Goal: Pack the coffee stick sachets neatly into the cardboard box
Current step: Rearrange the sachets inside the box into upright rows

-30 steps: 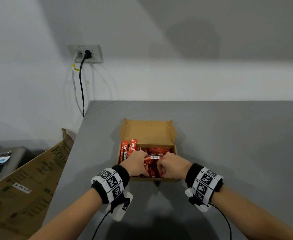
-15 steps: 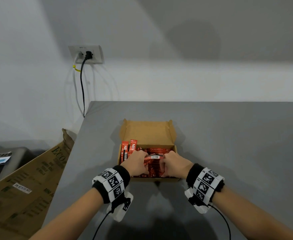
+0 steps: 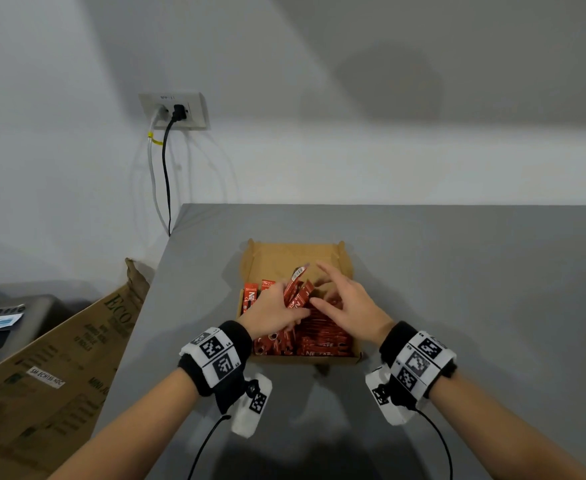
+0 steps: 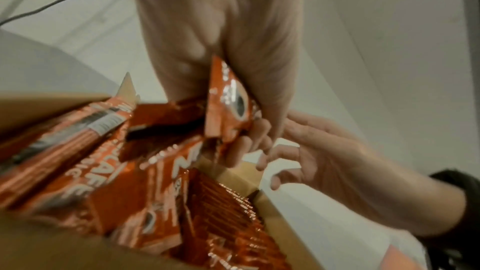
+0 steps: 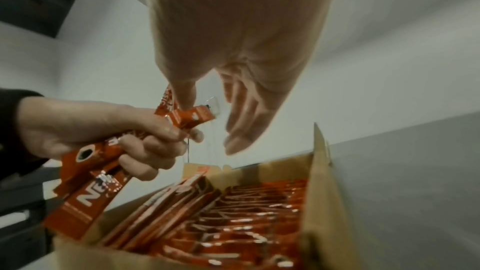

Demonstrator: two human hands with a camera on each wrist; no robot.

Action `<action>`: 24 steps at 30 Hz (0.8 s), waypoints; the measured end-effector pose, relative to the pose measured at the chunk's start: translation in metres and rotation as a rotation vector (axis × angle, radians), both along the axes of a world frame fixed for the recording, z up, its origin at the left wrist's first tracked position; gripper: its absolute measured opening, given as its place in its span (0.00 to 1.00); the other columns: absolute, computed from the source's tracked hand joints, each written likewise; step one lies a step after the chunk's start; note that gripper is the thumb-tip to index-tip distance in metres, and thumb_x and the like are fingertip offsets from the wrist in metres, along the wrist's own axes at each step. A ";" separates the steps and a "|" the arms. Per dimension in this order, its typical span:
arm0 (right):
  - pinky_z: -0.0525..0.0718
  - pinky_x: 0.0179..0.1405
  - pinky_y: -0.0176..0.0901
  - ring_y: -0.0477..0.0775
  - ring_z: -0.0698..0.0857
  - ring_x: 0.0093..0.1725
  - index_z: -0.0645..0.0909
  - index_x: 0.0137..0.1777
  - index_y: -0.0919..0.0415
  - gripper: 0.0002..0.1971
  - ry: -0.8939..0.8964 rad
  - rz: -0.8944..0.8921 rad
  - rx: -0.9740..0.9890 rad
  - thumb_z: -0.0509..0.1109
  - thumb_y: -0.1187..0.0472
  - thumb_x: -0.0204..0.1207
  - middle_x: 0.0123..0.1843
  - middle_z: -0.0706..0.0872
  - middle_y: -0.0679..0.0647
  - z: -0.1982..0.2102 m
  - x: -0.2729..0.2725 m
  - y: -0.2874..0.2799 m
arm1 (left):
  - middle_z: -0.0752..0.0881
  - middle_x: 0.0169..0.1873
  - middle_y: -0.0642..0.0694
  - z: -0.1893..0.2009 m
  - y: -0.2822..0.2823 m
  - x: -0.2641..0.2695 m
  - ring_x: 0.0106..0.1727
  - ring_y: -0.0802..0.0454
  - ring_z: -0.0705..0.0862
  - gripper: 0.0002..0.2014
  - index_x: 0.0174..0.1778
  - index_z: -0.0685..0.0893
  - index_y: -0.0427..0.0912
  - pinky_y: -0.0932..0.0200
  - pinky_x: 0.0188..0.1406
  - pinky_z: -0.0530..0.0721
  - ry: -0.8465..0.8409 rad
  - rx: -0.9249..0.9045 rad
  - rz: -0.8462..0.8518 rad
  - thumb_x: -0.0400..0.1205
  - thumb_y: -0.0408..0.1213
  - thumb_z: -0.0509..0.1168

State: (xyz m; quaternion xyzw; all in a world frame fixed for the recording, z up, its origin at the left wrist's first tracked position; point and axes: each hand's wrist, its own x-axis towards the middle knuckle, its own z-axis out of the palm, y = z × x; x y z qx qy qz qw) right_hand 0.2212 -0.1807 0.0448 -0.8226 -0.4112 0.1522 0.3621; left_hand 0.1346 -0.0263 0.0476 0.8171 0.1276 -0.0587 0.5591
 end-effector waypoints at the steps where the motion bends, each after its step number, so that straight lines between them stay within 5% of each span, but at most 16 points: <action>1: 0.83 0.56 0.41 0.42 0.83 0.47 0.69 0.75 0.55 0.25 0.000 0.020 0.055 0.68 0.55 0.78 0.56 0.80 0.45 0.000 -0.002 0.004 | 0.81 0.26 0.49 0.003 -0.001 0.000 0.22 0.56 0.78 0.12 0.55 0.75 0.41 0.62 0.25 0.79 0.011 -0.077 -0.040 0.78 0.29 0.68; 3: 0.84 0.54 0.38 0.42 0.84 0.48 0.80 0.62 0.58 0.14 -0.006 0.025 0.143 0.70 0.58 0.77 0.52 0.85 0.47 0.000 -0.004 0.009 | 0.80 0.25 0.49 0.007 -0.002 -0.001 0.21 0.55 0.77 0.12 0.53 0.75 0.40 0.62 0.25 0.78 0.015 -0.181 -0.075 0.78 0.28 0.68; 6: 0.84 0.44 0.31 0.36 0.85 0.41 0.83 0.51 0.55 0.04 0.052 0.016 0.196 0.70 0.59 0.77 0.45 0.86 0.43 0.006 -0.001 0.010 | 0.83 0.27 0.47 0.007 0.002 -0.006 0.22 0.54 0.77 0.12 0.55 0.77 0.35 0.61 0.25 0.77 -0.028 -0.255 -0.066 0.80 0.36 0.68; 12: 0.81 0.31 0.29 0.39 0.82 0.30 0.79 0.49 0.58 0.03 0.116 -0.089 0.231 0.63 0.63 0.81 0.37 0.83 0.49 0.005 0.011 0.001 | 0.84 0.31 0.43 0.007 0.005 -0.015 0.19 0.57 0.71 0.11 0.53 0.81 0.40 0.67 0.20 0.73 -0.032 -0.462 -0.077 0.84 0.43 0.59; 17: 0.85 0.31 0.36 0.45 0.84 0.31 0.72 0.65 0.55 0.18 0.282 -0.222 0.474 0.69 0.64 0.77 0.42 0.83 0.53 0.010 0.008 0.008 | 0.84 0.37 0.41 0.005 -0.002 -0.012 0.20 0.59 0.67 0.10 0.58 0.75 0.36 0.68 0.21 0.71 -0.026 -0.482 -0.026 0.86 0.38 0.56; 20: 0.87 0.44 0.42 0.51 0.87 0.40 0.67 0.67 0.50 0.30 0.354 -0.239 0.528 0.76 0.66 0.70 0.47 0.85 0.50 0.008 0.004 0.013 | 0.83 0.38 0.42 0.007 -0.004 -0.008 0.20 0.59 0.71 0.11 0.61 0.73 0.34 0.66 0.22 0.75 -0.099 -0.468 0.039 0.86 0.35 0.57; 24: 0.85 0.54 0.42 0.50 0.86 0.43 0.66 0.68 0.52 0.35 0.396 -0.227 0.520 0.79 0.69 0.65 0.39 0.85 0.51 0.006 0.002 0.015 | 0.85 0.39 0.43 0.008 -0.005 -0.008 0.24 0.53 0.84 0.05 0.55 0.76 0.40 0.62 0.27 0.85 -0.155 -0.420 0.047 0.85 0.33 0.57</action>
